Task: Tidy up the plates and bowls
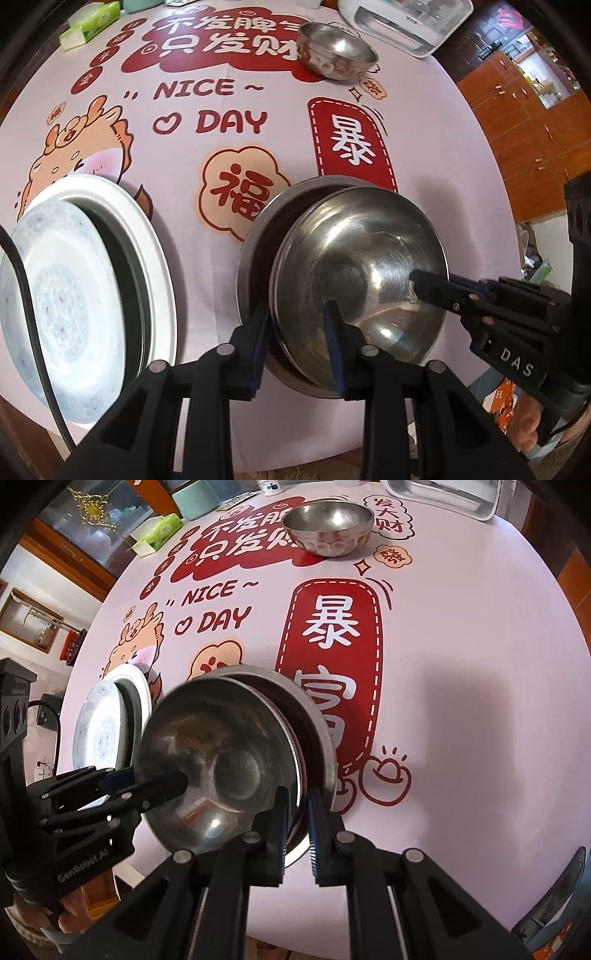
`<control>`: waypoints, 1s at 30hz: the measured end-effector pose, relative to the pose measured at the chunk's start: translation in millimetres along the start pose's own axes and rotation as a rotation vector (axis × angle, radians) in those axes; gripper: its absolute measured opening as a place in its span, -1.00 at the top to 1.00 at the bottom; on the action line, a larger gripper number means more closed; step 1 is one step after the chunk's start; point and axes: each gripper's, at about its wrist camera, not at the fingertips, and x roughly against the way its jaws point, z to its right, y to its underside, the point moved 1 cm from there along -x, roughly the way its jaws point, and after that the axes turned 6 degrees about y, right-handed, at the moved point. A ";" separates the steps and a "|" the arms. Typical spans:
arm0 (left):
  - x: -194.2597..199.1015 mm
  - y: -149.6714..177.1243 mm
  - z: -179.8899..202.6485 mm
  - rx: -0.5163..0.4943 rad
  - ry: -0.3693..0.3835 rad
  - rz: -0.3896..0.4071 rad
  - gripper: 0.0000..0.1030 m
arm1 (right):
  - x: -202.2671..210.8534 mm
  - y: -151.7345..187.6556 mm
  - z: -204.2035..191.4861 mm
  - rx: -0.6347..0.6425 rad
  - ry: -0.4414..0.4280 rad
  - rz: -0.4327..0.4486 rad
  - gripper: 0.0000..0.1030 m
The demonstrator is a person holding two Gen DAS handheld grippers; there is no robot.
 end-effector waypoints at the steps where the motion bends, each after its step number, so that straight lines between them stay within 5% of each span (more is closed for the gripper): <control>1: 0.9 0.0 0.5 -0.006 -0.002 0.002 0.42 | 0.2 -0.4 -0.4 0.002 0.004 0.003 0.81; 13: 8.6 -3.5 -1.8 -0.018 -0.001 0.015 0.39 | 0.3 -5.1 -9.1 0.060 0.057 0.015 0.77; 18: 16.2 -7.4 -2.2 -0.023 -0.002 0.036 0.28 | 11.1 -7.2 -11.6 0.095 0.126 0.082 0.17; 26: 28.4 -11.5 -0.4 -0.009 -0.003 0.072 0.18 | 13.0 -8.4 -7.3 0.075 0.091 0.071 0.17; 30: 40.6 -13.5 5.3 -0.023 -0.014 0.108 -0.03 | 16.9 -5.0 -5.1 0.067 0.067 0.073 0.17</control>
